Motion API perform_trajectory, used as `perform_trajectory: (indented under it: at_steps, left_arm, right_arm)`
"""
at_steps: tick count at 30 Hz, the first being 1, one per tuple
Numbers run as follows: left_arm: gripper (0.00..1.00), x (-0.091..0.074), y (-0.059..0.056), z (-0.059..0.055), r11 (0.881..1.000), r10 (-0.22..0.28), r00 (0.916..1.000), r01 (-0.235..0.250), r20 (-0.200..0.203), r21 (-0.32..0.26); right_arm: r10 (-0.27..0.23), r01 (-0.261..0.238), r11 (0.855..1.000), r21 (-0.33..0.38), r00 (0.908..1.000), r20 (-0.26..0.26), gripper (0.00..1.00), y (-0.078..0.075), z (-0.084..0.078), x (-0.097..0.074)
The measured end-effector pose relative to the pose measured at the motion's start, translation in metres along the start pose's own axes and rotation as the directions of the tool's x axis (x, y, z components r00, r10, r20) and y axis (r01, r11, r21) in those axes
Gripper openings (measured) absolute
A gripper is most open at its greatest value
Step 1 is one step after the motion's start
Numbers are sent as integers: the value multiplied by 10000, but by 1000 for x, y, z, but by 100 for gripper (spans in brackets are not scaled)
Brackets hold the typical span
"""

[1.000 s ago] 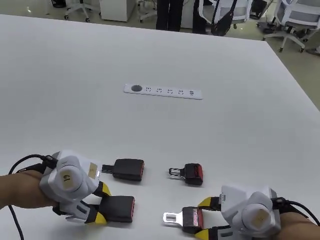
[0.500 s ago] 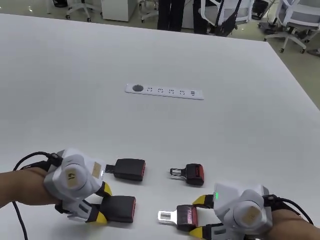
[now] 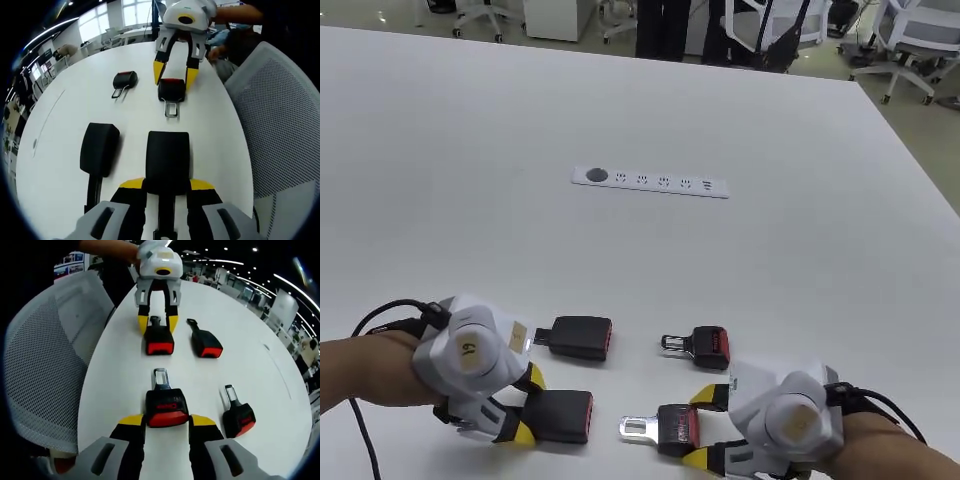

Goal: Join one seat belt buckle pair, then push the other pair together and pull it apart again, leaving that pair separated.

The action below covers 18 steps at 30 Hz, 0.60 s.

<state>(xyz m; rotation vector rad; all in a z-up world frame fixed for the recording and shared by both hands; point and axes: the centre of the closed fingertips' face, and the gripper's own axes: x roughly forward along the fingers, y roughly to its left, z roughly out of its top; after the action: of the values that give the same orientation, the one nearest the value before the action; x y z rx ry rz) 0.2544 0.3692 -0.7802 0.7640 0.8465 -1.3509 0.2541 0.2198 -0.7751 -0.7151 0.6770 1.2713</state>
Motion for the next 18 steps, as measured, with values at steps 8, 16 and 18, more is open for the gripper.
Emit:
perform_trajectory:
  at_steps: [8,16,18]
  left_arm:
    - [32,0,-1,0,10000,-57,10000,57,-45,-35]
    - [32,0,0,0,10000,-36,10000,36,-15,-89]
    - [32,0,0,0,10000,-26,10000,26,-7,-91]
  right_arm:
    - [51,-51,10000,26,10000,65,30,2,7,6]
    - [61,-61,10000,47,9999,80,30,3,14,12]
    - [56,-57,9999,130,9999,85,30,3,15,13]
